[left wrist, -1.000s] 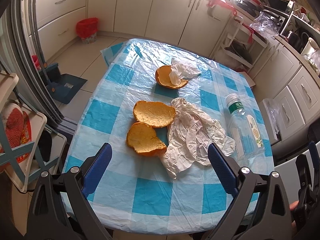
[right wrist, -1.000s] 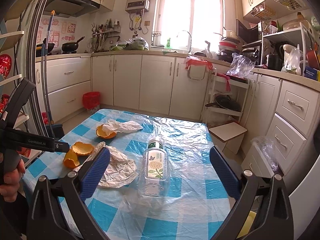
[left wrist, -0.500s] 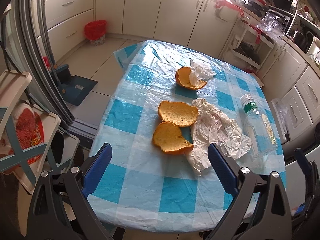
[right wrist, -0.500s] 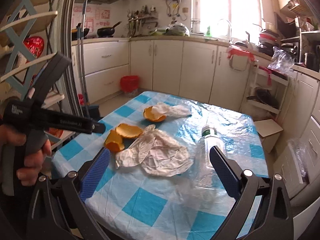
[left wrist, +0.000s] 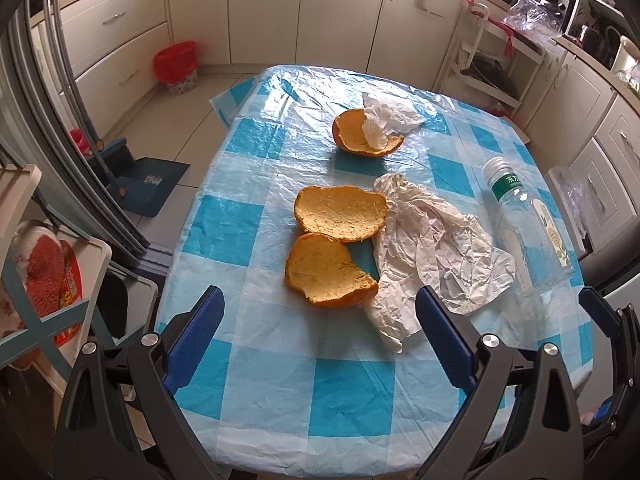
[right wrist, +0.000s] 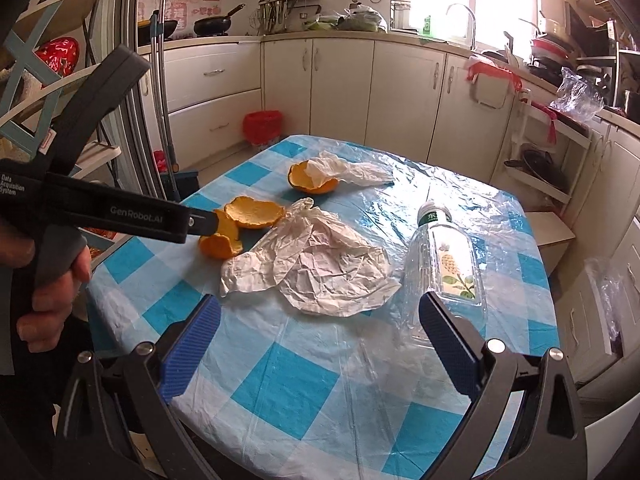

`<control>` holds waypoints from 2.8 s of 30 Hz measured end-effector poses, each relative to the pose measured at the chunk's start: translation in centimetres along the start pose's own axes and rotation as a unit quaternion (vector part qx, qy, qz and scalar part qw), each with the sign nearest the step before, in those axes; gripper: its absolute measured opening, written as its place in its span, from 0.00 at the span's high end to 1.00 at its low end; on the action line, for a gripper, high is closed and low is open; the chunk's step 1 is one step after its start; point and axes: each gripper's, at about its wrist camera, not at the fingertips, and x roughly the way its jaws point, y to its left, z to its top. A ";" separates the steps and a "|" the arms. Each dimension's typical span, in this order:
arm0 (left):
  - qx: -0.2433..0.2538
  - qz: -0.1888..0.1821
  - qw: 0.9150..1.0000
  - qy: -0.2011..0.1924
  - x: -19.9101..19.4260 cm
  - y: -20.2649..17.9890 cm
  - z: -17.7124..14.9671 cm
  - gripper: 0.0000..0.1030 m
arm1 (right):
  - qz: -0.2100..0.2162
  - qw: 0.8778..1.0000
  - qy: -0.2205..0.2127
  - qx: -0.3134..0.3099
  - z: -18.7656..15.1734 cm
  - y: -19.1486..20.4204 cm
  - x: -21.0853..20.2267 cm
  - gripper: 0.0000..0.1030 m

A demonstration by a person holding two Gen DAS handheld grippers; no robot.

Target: Collect trash

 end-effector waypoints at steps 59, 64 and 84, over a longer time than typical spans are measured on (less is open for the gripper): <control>0.017 -0.073 0.997 -0.032 -2.8 3.0 0.9 0.96 | 0.037 0.998 0.005 -0.042 1.6 3.6 3.1 0.08; -0.041 -0.088 0.994 -0.058 -4.0 5.4 1.3 0.96 | 0.033 0.998 0.011 -0.059 1.4 4.5 3.9 0.08; -0.093 -0.099 0.989 -0.065 -3.4 7.0 2.0 0.96 | 0.031 0.998 0.007 -0.059 2.7 5.1 5.1 0.08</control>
